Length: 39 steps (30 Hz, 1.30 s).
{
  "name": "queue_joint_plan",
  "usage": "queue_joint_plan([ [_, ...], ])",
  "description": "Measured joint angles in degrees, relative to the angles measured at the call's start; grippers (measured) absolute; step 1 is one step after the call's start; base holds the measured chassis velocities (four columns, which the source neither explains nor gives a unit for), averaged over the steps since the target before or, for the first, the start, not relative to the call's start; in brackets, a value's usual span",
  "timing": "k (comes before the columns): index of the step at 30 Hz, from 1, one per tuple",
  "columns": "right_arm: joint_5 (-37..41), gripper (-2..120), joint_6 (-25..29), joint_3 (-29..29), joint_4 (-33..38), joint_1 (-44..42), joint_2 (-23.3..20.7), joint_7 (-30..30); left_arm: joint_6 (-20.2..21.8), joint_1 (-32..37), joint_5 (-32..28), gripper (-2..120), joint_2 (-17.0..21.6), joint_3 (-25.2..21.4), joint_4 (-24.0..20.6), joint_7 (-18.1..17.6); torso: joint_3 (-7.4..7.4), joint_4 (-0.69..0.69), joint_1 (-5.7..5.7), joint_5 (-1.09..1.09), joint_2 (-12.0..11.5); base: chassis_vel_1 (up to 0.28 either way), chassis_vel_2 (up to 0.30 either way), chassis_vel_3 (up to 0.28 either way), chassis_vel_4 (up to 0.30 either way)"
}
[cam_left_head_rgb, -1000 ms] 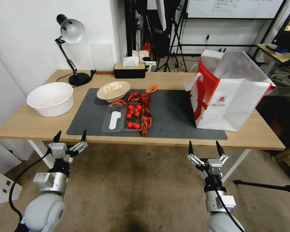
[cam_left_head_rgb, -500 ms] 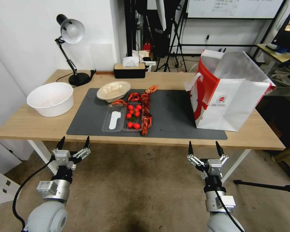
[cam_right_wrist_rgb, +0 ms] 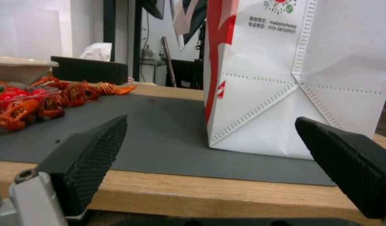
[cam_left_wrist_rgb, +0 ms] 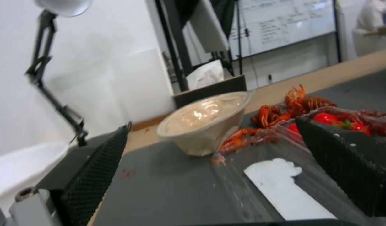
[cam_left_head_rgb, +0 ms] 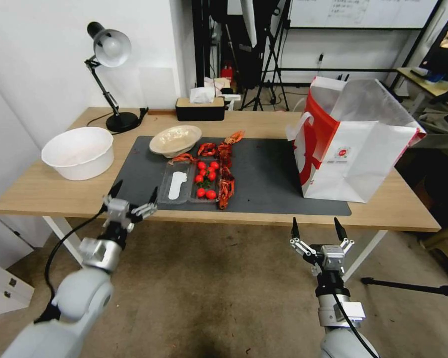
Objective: Pick up the trash from the table and place it into the takeout bag.
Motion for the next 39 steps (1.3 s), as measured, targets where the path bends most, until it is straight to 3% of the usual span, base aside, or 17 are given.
queue_joint_plan([
  [6, -0.3, 100, -0.3, -0.2, -0.2, 0.5, 0.0, 0.0, 0.2, -5.8, 0.0, 100, 4.6, 3.9, 3.9, 2.2, 0.00, -0.01, 0.00, 0.00, 0.0, 0.000, 0.000, 0.000, 0.000],
  [10, -0.3, 100, -0.7, -0.8, -0.5, 1.7, -0.3, 0.0, -0.1, -14.8, 0.6, 100, 8.2, 9.5, 10.5, 4.1, 0.00, 0.02, 0.00, 0.00, 0.0, 0.000, 0.000, 0.000, 0.000],
  [14, -0.3, 100, -0.8, -0.8, -0.5, 1.7, -0.2, 0.0, -0.1, -20.2, 1.0, 100, 8.8, 13.3, 13.6, 4.5, 0.00, -0.03, 0.01, 0.00, 0.0, 0.000, 0.000, 0.000, 0.000],
  [19, -0.4, 100, -0.9, -0.8, -0.5, 1.7, -0.1, 0.0, -0.1, -22.9, 1.1, 100, 8.9, 15.7, 15.1, 4.6, 0.00, 0.00, 0.00, 0.02, 0.0, 0.000, 0.000, 0.000, 0.000],
  [30, -0.6, 100, -0.9, -0.7, -0.5, 1.4, 0.4, 0.0, -0.1, -33.0, 2.0, 100, 7.8, 27.0, 21.6, 5.5, 0.00, 0.00, 0.00, 0.01, 0.0, 0.000, 0.000, 0.000, 0.000],
  [39, -0.7, 100, -0.9, -0.3, -0.8, 1.2, 0.7, 0.1, -1.5, -39.3, 3.4, 100, 5.3, 31.3, 28.1, 6.2, 0.00, 0.01, 0.00, 0.01, 0.0, 0.000, 0.000, 0.000, 0.000],
])
